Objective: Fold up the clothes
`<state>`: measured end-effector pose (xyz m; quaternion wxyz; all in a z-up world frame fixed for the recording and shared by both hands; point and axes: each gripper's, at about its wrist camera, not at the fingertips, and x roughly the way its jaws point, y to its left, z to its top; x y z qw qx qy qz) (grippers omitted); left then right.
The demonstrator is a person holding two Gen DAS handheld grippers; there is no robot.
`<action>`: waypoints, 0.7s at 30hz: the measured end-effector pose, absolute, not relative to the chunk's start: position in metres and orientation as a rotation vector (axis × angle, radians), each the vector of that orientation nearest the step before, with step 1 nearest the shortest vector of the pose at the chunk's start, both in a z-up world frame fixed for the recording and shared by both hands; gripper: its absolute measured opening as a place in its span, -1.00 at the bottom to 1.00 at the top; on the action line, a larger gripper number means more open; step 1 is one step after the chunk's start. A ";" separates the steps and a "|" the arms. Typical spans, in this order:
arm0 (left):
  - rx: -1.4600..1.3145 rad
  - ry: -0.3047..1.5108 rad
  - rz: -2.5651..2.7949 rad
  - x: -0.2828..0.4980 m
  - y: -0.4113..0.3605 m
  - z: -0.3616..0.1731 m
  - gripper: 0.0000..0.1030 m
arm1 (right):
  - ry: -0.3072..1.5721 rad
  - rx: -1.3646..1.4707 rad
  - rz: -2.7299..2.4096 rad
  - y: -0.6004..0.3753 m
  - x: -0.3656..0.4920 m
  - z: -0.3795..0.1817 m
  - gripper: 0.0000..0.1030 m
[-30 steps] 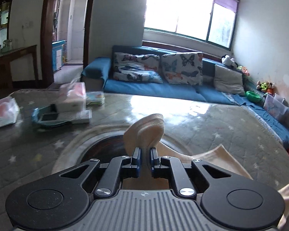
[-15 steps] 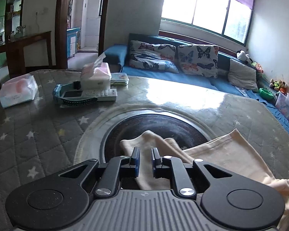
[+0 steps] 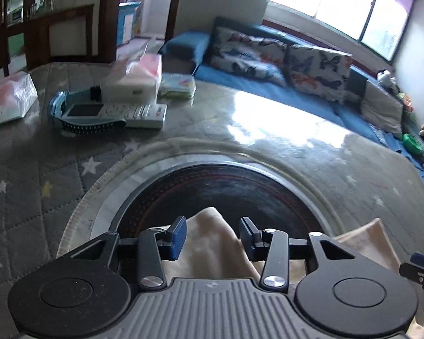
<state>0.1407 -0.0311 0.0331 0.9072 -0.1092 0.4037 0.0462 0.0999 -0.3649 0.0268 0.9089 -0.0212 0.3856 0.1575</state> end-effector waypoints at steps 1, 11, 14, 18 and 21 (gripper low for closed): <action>-0.218 0.845 0.095 0.144 -0.032 0.031 -0.17 | 0.800 -0.041 0.326 -0.362 0.108 0.024 -0.19; -0.175 0.841 0.036 0.157 -0.035 0.028 -0.88 | 0.808 -0.048 0.305 -0.345 0.154 0.005 -0.91; -0.178 0.804 0.031 0.156 -0.033 0.032 -0.92 | 0.766 -0.080 0.248 -0.349 0.155 0.007 -0.92; -0.209 0.741 0.037 0.151 -0.025 0.042 -0.93 | 0.746 -0.059 0.140 -0.371 0.159 0.009 -0.93; -0.262 0.695 0.034 0.139 -0.013 0.053 -0.93 | 0.751 -0.073 0.055 -0.386 0.161 0.006 -0.96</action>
